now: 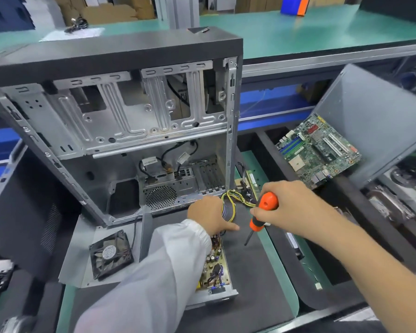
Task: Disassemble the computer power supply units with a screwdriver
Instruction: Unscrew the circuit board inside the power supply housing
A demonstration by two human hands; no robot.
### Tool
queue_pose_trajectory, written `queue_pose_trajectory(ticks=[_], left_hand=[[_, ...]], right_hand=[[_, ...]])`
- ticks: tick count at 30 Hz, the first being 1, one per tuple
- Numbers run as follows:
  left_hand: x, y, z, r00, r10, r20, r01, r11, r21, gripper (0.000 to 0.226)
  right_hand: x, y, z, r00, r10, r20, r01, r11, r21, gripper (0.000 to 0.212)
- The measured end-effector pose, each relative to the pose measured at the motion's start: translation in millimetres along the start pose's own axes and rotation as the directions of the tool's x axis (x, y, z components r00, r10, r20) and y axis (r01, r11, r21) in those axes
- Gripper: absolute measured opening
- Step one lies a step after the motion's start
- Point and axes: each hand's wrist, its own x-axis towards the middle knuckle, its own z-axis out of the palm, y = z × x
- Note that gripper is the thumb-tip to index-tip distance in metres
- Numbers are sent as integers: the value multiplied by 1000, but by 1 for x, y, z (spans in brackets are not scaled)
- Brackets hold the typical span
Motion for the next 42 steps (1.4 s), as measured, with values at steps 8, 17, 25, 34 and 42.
queue_pose_trajectory(ticks=[8, 17, 25, 34, 42], left_hand=[[1, -9, 29, 975, 49, -218, -87, 982, -166, 27], [-7, -21, 34, 932, 204, -299, -265, 947, -180, 11], [-15, -45, 19, 912, 398, -101, -406, 911, -71, 44], [-33, -81, 5, 954, 290, -76, -300, 929, -217, 28], [-29, -78, -1, 978, 198, -62, -204, 865, -459, 15]], right_hand=[[10, 9, 72, 984, 60, -166, 17, 903, 429, 36], [70, 17, 84, 892, 427, 149, -301, 315, 900, 20], [88, 3, 90, 887, 329, 324, -418, 275, 866, 11], [43, 7, 98, 977, 196, 86, -119, 162, 980, 32], [-3, -24, 107, 962, -59, -265, 258, 499, 827, 32]])
